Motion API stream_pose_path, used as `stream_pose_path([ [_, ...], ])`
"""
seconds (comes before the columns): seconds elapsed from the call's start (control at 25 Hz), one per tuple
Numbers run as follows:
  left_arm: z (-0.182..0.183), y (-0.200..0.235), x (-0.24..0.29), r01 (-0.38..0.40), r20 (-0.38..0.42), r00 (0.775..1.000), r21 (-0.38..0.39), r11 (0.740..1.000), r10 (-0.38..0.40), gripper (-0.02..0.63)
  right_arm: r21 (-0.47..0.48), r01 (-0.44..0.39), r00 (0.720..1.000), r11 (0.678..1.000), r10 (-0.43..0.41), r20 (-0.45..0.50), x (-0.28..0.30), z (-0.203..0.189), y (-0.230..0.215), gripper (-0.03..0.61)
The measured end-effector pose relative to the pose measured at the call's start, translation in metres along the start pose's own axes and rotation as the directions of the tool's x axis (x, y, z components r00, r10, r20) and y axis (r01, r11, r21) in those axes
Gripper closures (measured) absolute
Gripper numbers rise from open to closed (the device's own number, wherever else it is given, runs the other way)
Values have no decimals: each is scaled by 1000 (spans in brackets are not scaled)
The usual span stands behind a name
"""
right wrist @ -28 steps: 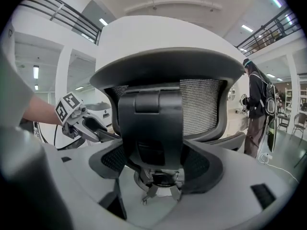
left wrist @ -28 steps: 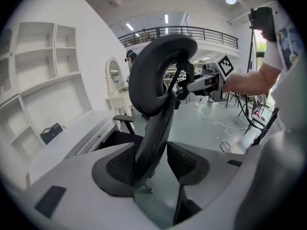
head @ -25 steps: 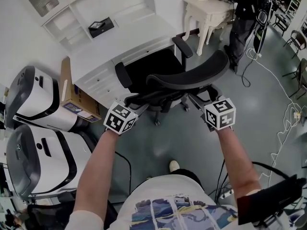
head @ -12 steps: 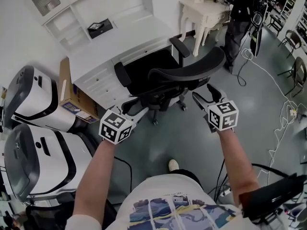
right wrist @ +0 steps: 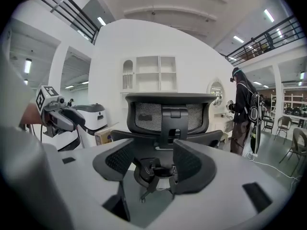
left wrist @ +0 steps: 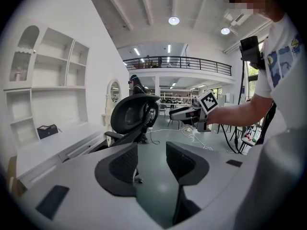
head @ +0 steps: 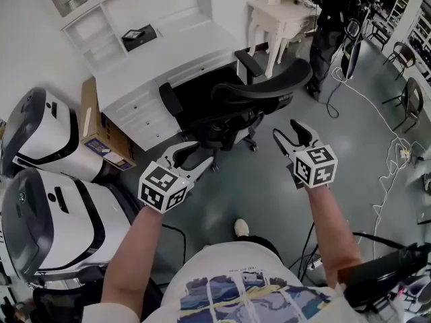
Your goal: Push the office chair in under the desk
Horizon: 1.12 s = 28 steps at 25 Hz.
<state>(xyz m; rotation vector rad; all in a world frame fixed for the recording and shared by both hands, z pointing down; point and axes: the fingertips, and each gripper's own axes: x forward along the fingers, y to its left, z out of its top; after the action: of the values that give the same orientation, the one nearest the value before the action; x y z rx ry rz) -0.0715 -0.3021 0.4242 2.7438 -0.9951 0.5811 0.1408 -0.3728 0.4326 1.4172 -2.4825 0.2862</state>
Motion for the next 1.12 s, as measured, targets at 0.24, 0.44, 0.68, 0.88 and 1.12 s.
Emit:
stream_pose_path([
  [0.24, -3, -23, -27, 12, 19, 1000, -3, 1000, -12, 429, 6, 27, 1000, 1000, -27, 13, -27, -4, 19, 352],
  [0.44, -6, -41, -51, 13, 50, 999, -18, 1000, -12, 469, 11, 34, 999, 999, -35, 6, -48, -11, 43, 428],
  [0.68, -6, -61, -85, 10, 93, 996, -21, 1000, -8, 525, 22, 59, 997, 998, -60, 39, -83, -14, 75, 506],
  [0.88, -8, -80, -109, 19, 119, 993, -20, 1000, -16, 549, 25, 63, 996, 998, -64, 54, -110, -16, 103, 525],
  [1.12, -11, -100, -133, 38, 145, 989, -28, 999, -33, 572, 30, 76, 994, 997, -78, 76, -137, -16, 130, 538],
])
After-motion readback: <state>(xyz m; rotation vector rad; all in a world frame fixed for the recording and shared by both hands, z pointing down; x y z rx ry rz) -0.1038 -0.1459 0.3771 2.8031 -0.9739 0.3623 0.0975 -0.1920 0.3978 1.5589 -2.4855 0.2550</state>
